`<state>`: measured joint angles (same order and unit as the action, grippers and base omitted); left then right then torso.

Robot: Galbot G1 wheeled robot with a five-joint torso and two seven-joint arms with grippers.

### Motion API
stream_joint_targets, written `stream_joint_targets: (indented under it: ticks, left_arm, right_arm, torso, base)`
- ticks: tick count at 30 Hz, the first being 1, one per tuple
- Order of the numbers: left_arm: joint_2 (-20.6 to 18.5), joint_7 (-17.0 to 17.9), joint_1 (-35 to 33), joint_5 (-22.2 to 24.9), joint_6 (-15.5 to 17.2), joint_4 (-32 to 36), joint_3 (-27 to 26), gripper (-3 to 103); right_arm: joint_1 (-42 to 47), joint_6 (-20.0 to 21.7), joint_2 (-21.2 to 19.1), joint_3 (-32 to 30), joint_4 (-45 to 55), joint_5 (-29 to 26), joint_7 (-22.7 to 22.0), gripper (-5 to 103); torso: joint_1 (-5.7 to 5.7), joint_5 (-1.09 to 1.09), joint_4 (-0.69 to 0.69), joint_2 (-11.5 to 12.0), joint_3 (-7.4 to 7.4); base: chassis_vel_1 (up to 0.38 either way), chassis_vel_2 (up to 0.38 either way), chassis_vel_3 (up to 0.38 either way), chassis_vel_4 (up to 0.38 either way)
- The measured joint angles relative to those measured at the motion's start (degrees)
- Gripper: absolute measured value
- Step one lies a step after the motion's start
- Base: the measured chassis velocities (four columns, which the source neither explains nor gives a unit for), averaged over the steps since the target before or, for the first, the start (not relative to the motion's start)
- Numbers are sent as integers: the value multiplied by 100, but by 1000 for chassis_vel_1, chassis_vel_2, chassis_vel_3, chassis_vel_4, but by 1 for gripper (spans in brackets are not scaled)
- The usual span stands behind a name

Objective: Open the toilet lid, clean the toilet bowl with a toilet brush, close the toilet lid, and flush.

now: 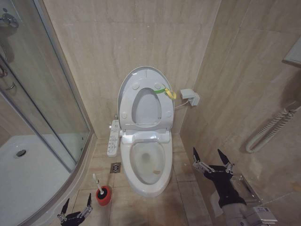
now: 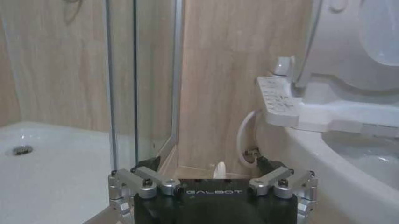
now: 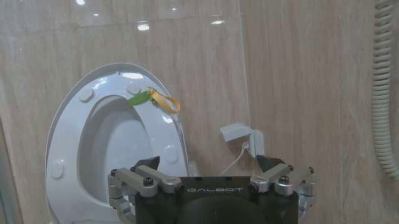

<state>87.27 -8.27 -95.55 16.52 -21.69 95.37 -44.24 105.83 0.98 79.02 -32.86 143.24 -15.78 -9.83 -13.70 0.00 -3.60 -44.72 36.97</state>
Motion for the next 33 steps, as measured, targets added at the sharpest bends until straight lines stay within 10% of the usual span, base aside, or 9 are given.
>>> stream_joint_targets:
  ticks: [33]
  left_arm:
    - [-612, -797, 1554, 74, -245, -2093, 78, 100]
  right_arm:
    - [0, 0, 0, 0, 0, 0, 0, 100]
  torso:
    - [0, -1, -1, 0, 0]
  base:
    - [0, 0, 0, 0]
